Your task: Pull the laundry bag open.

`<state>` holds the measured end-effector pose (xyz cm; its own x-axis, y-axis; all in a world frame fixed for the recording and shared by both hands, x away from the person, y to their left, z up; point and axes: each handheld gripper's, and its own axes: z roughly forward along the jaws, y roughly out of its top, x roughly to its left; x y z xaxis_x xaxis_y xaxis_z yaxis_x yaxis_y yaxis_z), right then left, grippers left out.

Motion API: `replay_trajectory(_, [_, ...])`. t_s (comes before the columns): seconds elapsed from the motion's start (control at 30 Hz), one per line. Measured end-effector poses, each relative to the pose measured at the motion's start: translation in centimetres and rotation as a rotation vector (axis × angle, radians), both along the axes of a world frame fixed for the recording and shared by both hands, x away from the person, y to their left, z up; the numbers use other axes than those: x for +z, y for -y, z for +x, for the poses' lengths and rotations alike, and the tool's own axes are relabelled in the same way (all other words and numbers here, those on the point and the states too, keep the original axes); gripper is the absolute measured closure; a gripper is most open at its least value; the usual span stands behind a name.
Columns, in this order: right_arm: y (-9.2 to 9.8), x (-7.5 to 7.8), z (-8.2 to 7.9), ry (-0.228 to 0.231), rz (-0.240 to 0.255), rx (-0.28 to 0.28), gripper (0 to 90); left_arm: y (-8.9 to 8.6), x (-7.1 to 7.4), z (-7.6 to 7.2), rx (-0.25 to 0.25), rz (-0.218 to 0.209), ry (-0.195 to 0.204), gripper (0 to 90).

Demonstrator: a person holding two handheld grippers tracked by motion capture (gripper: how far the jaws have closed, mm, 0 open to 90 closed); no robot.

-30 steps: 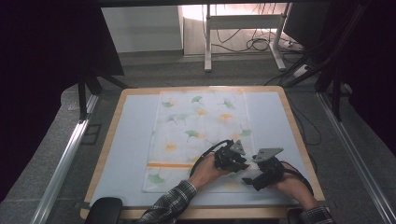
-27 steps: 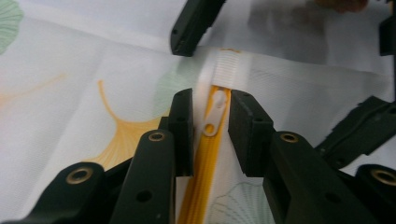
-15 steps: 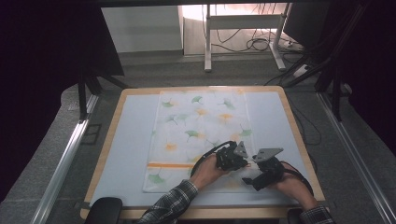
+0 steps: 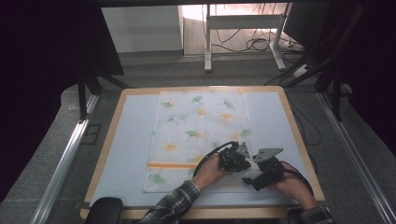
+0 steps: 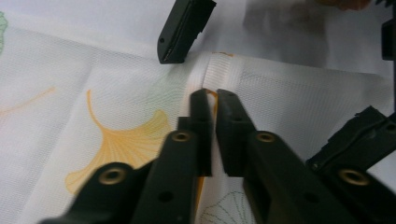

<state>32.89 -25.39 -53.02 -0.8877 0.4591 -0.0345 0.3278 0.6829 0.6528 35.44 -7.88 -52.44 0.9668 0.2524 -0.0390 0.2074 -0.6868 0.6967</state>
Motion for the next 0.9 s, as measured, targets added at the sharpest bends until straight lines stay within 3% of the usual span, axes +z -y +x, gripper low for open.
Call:
replay_trajectory(0.2, [0.0,0.0,0.0,-0.002,-0.002,-0.004,1.3,0.0,0.1,0.0,0.018,0.003,-0.017,90.0])
replay_trajectory(0.4, [0.0,0.0,0.0,-0.001,-0.004,-0.012,2.4,-0.7,0.3,0.3,0.004,0.026,-0.02,90.0])
replay_trajectory(0.9, [0.0,0.0,-0.1,0.002,0.0,-0.025,4.4,-2.2,0.3,0.5,0.006,0.029,-0.041,90.0])
